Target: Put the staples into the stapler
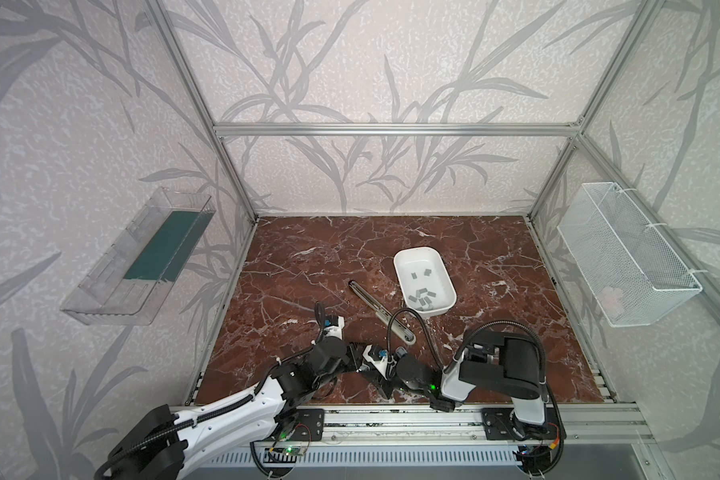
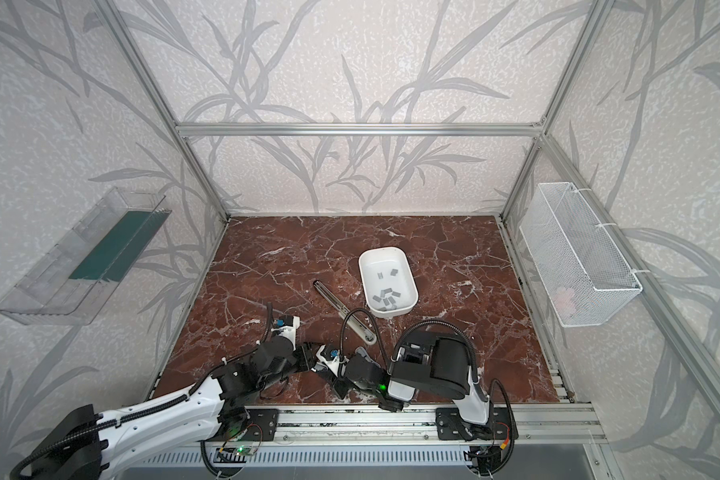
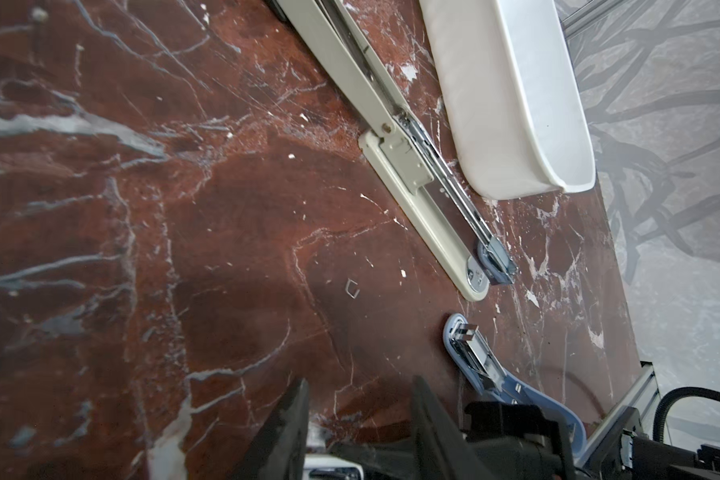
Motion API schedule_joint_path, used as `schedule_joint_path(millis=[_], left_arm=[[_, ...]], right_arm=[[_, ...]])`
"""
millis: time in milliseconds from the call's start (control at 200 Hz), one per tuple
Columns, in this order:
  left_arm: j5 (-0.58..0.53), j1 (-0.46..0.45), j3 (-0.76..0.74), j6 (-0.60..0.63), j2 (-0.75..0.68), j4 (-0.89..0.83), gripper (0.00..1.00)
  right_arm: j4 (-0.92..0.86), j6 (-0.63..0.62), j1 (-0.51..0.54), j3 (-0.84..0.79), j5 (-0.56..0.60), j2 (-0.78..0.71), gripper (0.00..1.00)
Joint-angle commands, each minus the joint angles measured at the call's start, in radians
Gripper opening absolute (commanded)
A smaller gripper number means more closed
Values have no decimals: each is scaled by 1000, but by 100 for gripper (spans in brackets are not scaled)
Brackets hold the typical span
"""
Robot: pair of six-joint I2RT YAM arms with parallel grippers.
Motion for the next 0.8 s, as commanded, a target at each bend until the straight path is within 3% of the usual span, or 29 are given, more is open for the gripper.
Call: schedule_joint_path(millis=[0, 170, 375, 565, 795], left_arm=[[-106, -45, -39, -64, 21, 88, 37], [-154, -78, -16, -49, 19, 47, 33], [-201, -81, -4, -42, -102, -80, 30], [-170, -98, -38, -77, -117, -31, 28], [-211, -143, -35, -96, -81, -12, 27]], right_arm=[[-183, 18, 9, -24, -9, 63, 24], [-180, 22, 10, -26, -11, 64, 24], [-174, 17, 10, -38, -3, 51, 26], [-137, 15, 10, -56, -14, 42, 37], [-99, 6, 10, -91, -17, 3, 40]])
